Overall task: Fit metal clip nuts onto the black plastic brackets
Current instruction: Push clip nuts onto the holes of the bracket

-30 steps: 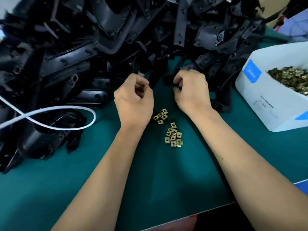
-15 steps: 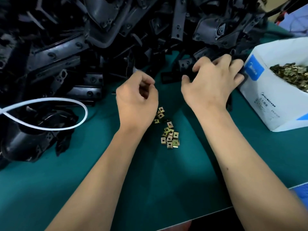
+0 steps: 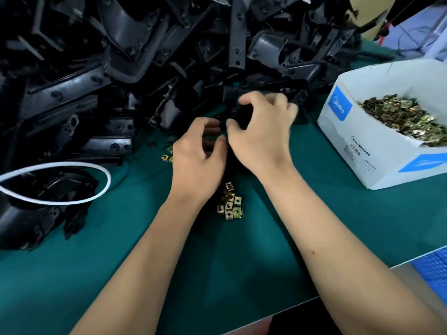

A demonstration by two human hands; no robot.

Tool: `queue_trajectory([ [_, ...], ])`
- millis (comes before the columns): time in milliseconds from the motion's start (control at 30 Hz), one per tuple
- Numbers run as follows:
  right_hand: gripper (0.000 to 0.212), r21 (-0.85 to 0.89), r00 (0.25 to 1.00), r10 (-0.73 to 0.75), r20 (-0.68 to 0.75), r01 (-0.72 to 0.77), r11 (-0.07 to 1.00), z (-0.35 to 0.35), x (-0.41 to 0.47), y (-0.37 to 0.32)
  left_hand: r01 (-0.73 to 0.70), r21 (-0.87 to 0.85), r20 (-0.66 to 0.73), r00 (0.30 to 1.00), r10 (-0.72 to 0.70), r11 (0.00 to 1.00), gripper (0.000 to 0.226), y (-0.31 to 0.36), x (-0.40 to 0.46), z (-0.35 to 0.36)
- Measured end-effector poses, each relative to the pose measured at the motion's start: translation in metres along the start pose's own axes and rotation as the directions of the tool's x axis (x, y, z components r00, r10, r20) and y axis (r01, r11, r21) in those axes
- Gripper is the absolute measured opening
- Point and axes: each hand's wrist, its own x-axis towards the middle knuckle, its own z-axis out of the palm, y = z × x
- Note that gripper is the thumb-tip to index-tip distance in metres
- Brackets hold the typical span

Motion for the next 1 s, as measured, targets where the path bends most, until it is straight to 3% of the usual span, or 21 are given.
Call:
queue_trajectory([
  [133,0.031,0.222,0.988,-0.119,0.096,0.095,0.970,0.007,-0.006,-0.007,0.098,-0.117,-0.010,0.995,-0.100,0.988,0.022,-0.004,0.004,-0.004],
  [267,0.020,0.400,0.979,-0.187,-0.077,0.202,0.894,0.002,-0.010,-0.011,0.117,-0.340,-0.011,0.992,-0.128,0.933,0.039,-0.006,0.008,-0.008],
  [367,0.017,0.563,0.946,-0.290,-0.144,0.319,0.763,0.003,-0.017,-0.016,-0.046,-0.380,-0.043,0.999,0.032,0.924,0.048,-0.005,0.010,-0.014],
  [467,0.017,0.683,0.927,-0.366,-0.086,0.322,0.655,0.009,-0.022,-0.018,-0.171,-0.281,-0.065,0.985,0.159,0.944,0.057,-0.008,0.013,-0.017],
  [600,0.016,0.467,0.927,-0.374,-0.013,0.336,0.818,0.015,-0.016,-0.013,-0.105,-0.016,-0.212,0.972,0.100,0.994,0.055,-0.014,0.015,-0.024],
  [667,0.019,0.321,0.942,-0.335,-0.028,0.326,0.889,0.014,-0.006,-0.006,-0.034,-0.016,-0.229,0.973,0.029,0.999,0.054,-0.017,0.017,-0.032],
  [733,0.024,0.169,0.960,-0.281,0.008,0.275,0.946,0.013,0.005,0.001,-0.020,-0.055,-0.266,0.964,0.004,0.998,0.039,-0.019,0.023,-0.043],
  [800,0.030,0.048,0.964,-0.257,0.073,0.254,0.966,0.013,0.011,0.008,-0.061,-0.094,-0.297,0.954,0.031,0.994,0.026,-0.018,0.028,-0.053],
  [1000,0.031,-0.096,0.942,-0.319,0.101,0.329,0.940,0.021,0.014,0.012,-0.171,-0.130,-0.467,0.879,0.092,0.977,0.029,-0.032,0.036,-0.099],
])
